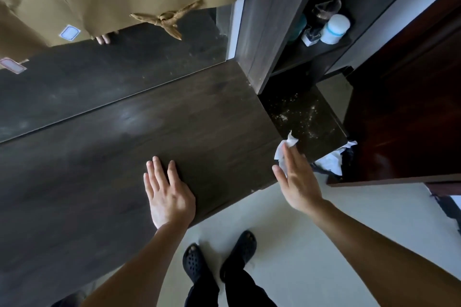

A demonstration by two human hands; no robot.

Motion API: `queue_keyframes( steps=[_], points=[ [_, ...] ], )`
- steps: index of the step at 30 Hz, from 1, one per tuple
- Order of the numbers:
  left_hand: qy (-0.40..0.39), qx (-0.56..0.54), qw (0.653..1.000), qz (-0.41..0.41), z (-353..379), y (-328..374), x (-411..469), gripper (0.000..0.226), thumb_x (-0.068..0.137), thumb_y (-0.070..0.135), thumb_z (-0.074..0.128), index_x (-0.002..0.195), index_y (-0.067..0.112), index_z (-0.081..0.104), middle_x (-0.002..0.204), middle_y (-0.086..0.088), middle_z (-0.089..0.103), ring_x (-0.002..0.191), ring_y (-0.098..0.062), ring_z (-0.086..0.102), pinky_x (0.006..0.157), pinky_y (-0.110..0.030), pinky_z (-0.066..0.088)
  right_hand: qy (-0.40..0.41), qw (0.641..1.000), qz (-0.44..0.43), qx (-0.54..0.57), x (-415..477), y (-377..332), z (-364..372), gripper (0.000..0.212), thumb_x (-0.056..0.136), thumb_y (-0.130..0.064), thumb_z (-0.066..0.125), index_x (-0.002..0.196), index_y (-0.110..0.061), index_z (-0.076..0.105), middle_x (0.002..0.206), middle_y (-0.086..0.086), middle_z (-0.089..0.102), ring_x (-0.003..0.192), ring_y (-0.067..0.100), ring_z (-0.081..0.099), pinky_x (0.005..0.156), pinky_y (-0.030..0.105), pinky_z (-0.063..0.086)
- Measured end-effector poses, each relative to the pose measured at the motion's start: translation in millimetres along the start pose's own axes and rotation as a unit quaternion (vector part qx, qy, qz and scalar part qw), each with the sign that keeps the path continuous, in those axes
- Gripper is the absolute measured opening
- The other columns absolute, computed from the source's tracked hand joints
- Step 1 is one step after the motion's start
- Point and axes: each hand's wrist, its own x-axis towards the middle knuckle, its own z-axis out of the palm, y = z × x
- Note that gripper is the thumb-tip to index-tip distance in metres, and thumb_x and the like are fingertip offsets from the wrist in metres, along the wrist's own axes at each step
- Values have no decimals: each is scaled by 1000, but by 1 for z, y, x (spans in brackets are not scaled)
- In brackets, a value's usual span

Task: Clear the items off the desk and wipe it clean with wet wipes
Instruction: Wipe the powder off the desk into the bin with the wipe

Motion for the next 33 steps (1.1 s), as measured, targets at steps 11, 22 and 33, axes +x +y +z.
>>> queue_keyframes(
  steps=[11, 22, 33],
  points=[
    [4, -28, 997, 66, -4, -13, 7, 50, 84, 15, 32, 128, -2, 50, 145, -30, 33, 138, -43, 24, 115, -52, 19, 95, 970, -182, 127, -102, -124, 63, 41, 88, -2, 50, 128, -7, 55, 142, 14, 46, 136, 22, 38, 106, 32, 39],
    [-30, -5, 987, 158, -14, -37, 23, 49, 83, 12, 38, 129, 1, 50, 148, -26, 30, 141, -39, 21, 115, -49, 19, 161, 987, 3, -8, 30, -65, 14, 45, 71, 11, 67, 114, -1, 60, 118, 19, 59, 109, 38, 55, 91, 46, 50],
    [-28, 10, 990, 140, -16, -24, 38, 50, 82, 14, 33, 127, 2, 51, 147, -25, 33, 140, -38, 23, 116, -45, 15, 46, 984, -168, -48, 152, -94, 14, 50, 91, -5, 47, 140, -4, 37, 147, 22, 34, 139, 40, 24, 114, 49, 22]
  ],
)
